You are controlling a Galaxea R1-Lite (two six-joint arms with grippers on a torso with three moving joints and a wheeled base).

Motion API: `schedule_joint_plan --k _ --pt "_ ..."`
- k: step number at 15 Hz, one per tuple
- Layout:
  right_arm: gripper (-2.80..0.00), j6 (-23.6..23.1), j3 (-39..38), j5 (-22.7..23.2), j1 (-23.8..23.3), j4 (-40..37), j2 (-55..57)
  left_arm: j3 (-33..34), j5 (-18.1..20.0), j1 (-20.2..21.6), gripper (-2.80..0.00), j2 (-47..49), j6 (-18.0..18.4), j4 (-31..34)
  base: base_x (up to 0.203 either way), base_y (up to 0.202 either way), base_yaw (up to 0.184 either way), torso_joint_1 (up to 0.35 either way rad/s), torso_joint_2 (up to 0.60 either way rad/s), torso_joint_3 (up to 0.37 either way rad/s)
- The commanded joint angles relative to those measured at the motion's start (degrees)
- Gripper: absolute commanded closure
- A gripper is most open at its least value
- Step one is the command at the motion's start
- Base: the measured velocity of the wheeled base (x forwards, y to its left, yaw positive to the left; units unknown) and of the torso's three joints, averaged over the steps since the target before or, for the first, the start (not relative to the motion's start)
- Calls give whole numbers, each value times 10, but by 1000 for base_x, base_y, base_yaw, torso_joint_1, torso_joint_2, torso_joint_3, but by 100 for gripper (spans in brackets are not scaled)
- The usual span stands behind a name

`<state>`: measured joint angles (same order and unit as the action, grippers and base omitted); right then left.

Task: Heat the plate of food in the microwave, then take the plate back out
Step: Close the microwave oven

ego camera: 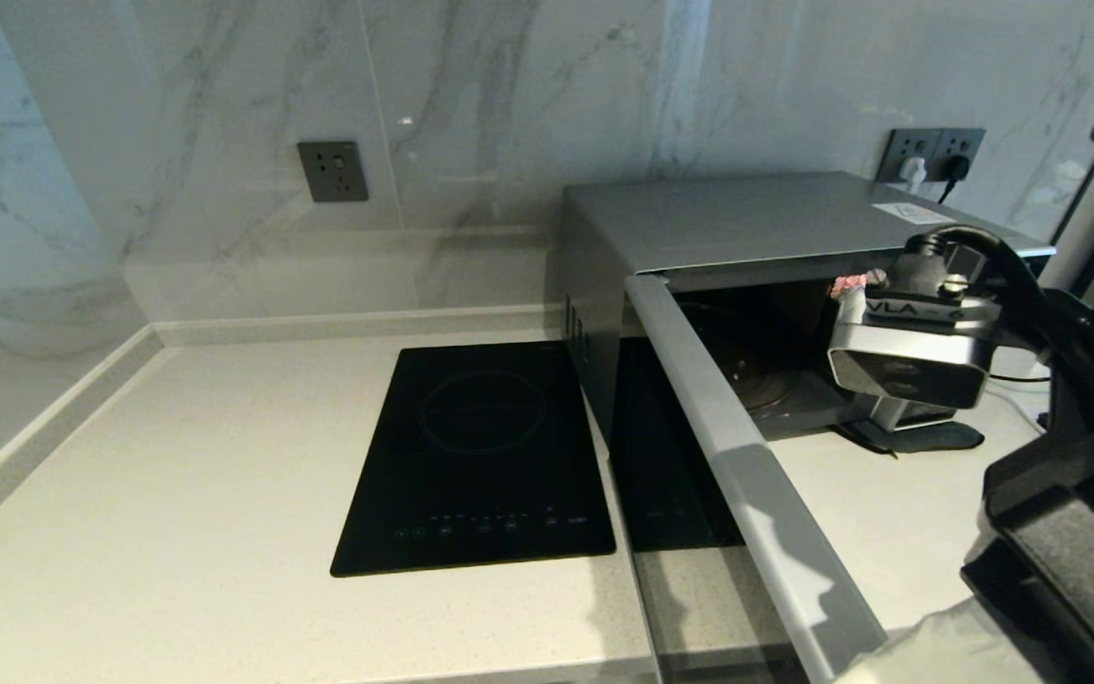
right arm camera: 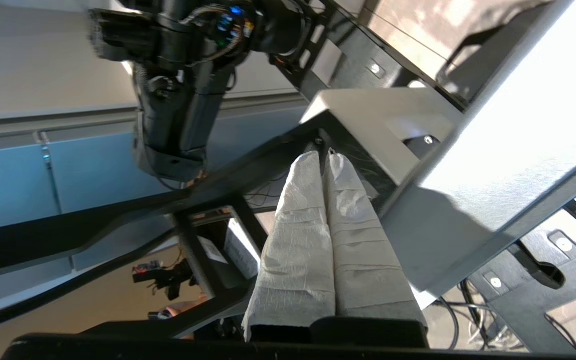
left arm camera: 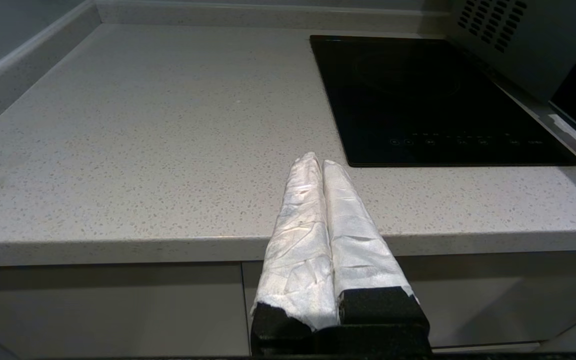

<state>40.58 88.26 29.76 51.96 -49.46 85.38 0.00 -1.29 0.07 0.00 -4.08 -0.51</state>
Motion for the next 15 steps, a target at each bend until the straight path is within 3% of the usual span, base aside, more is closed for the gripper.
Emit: schedule_joint_plan --k 1,5,12,15 --pt "0 2 -13 -4 1 -3 0 0 0 0 0 1 0 0 0 0 0 0 0 0" --pt "0 4 -22 -55 -1 -4 -8 0 0 -1 0 1 0 0 0 0 0 0 0 0" --pt "0 25 -24 -219 -7 -7 -73 0 0 0 0 1 0 0 0 0 0 0 0 0" --pt "0 24 -24 -263 -7 -49 -84 0 0 0 0 1 0 0 0 0 0 0 0 0"
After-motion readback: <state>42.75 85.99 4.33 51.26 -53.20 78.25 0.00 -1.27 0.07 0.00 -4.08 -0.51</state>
